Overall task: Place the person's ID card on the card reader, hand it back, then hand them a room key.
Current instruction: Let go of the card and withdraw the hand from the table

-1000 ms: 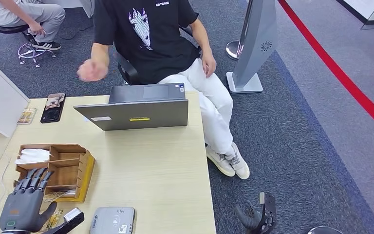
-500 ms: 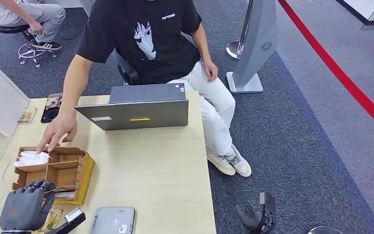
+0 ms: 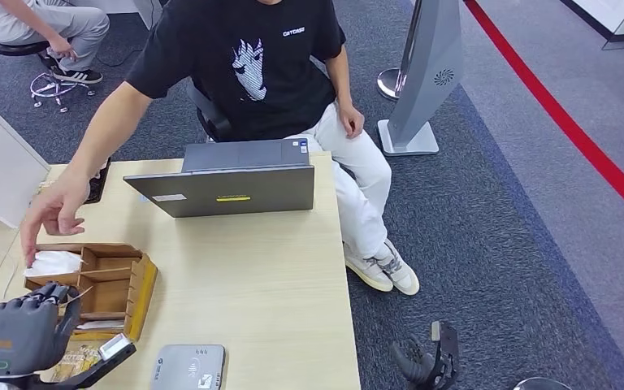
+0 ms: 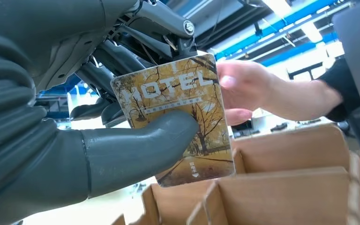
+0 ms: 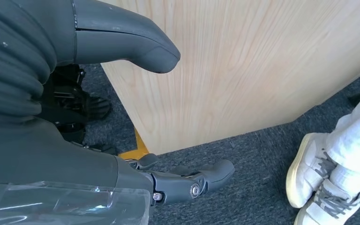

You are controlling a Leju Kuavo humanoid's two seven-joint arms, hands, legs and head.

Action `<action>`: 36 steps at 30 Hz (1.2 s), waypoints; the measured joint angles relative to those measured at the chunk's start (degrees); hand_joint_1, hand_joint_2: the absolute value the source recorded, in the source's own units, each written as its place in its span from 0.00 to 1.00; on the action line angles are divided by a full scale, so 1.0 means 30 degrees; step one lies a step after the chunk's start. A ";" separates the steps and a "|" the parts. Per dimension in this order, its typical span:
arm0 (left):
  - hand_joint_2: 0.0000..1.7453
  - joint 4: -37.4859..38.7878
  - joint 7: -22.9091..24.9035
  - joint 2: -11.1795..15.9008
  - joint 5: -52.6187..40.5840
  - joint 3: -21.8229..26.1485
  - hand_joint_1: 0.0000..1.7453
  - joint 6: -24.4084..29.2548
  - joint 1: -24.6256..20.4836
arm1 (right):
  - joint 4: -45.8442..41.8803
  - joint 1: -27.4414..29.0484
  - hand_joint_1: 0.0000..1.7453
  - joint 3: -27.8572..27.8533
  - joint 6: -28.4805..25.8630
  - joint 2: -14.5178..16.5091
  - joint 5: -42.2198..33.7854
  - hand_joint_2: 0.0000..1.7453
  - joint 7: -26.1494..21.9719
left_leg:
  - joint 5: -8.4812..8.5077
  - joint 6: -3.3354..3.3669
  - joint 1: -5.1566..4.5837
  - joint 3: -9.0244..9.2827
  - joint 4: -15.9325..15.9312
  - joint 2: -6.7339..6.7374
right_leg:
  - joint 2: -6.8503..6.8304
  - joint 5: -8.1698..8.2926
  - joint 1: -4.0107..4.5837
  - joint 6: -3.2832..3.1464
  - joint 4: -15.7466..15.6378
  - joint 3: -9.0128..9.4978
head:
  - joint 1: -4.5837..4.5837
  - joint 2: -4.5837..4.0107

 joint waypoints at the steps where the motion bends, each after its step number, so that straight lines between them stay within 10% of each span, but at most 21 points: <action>1: 1.00 -0.0007 -0.0066 0.0040 0.0042 0.0117 1.00 -0.0025 -0.0164 | 0.0022 -0.0001 0.00 0.0020 0.0004 0.0000 -0.0007 1.00 -0.0024 | 0.0000 0.0000 0.0000 -0.0001 0.0000 -0.0001 | -0.0001 0.0000 0.0000 0.0000 0.0000 0.0000 | 0.0000 0.0000; 11: 1.00 0.0117 -0.0726 0.0330 0.0789 0.1337 1.00 -0.0328 -0.2174 | 0.0235 -0.0097 0.00 0.0408 0.0089 0.0000 -0.0069 1.00 -0.0195 | 0.0000 0.0000 0.0002 -0.0001 0.0000 -0.0003 | 0.0000 0.0001 0.0001 -0.0001 0.0001 0.0002 | 0.0000 0.0000; 15: 1.00 0.0363 -0.0732 0.0437 0.0920 0.1703 0.19 -0.0432 -0.2770 | 0.0289 -0.0101 0.00 0.0559 0.0111 0.0000 -0.0069 1.00 -0.0195 | 0.0000 -0.0001 0.0002 0.0000 0.0000 0.0000 | 0.0005 0.0004 0.0001 -0.0006 0.0002 -0.0001 | -0.0002 0.0000; 17: 1.00 0.0494 -0.0732 0.0477 0.1010 0.1843 0.00 -0.0452 -0.2910 | 0.0304 -0.0101 0.00 0.0594 0.0120 0.0000 -0.0069 1.00 -0.0195 | 0.0000 -0.0001 0.0002 -0.0001 0.0000 0.0001 | 0.0005 0.0004 0.0001 -0.0006 0.0002 -0.0003 | 0.0000 0.0000; 27: 1.00 0.0494 -0.1126 -0.0026 0.1596 0.2532 0.00 0.1489 -0.2229 | 0.0322 -0.0084 0.00 0.0896 -0.0038 -0.0004 -0.0432 1.00 -0.0190 | -0.0002 0.0001 0.0000 -0.0004 0.0000 0.0011 | 0.0018 0.0002 -0.0001 -0.0005 0.0001 -0.0004 | 0.0002 0.0000; 36: 1.00 -0.2282 -0.3418 -0.2934 0.5236 0.4027 0.00 0.5201 0.1058 | 0.0219 0.0141 0.00 0.0984 -0.0510 -0.0007 -0.1413 1.00 -0.0291 | -0.0017 0.0008 -0.0005 -0.0011 0.0000 0.0013 | 0.0018 -0.0007 -0.0004 0.0004 -0.0009 -0.0006 | 0.0002 0.0000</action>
